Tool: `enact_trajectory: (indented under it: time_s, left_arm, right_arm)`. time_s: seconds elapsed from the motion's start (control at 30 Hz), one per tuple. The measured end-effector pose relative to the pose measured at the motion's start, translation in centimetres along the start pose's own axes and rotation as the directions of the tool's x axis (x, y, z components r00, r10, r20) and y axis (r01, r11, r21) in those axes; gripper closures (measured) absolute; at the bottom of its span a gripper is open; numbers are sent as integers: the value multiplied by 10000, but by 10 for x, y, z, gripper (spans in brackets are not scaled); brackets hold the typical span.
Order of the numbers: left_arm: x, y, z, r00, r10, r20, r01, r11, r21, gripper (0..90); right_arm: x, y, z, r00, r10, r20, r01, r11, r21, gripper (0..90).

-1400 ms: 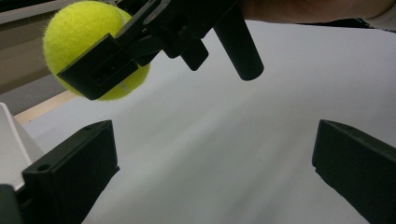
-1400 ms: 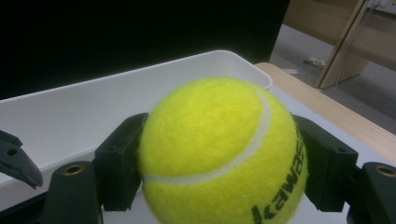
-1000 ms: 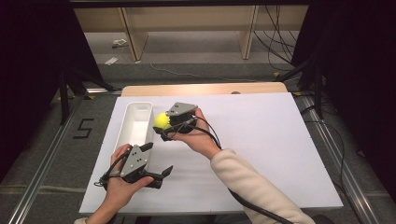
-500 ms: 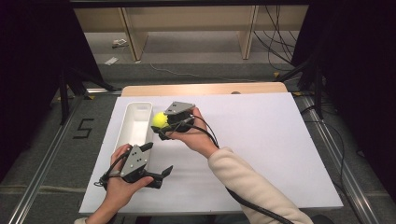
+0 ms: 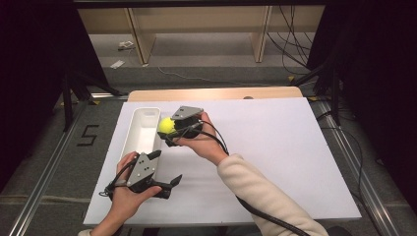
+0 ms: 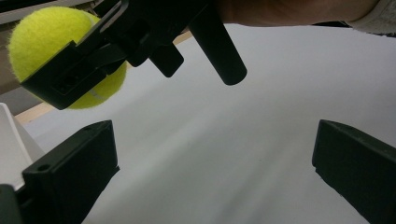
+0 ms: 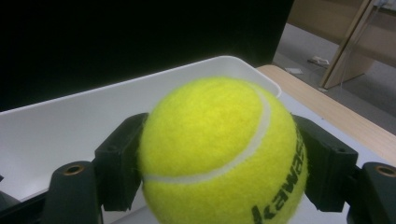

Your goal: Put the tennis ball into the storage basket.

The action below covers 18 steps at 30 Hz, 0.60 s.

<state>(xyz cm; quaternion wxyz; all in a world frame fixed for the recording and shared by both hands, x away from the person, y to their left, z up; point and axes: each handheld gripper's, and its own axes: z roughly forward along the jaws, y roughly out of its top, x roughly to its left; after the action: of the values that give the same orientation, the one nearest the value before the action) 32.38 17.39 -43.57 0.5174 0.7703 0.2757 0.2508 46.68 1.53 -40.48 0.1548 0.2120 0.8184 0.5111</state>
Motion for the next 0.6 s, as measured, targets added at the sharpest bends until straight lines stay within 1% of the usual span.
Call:
enact_trajectory:
  time_s: [0.6]
  left_arm:
    - [0,0,0,10000,13,6,-13,10000,11,0]
  right_arm:
    - [2,5,4,9999,-110,-48,110,9999,86,268]
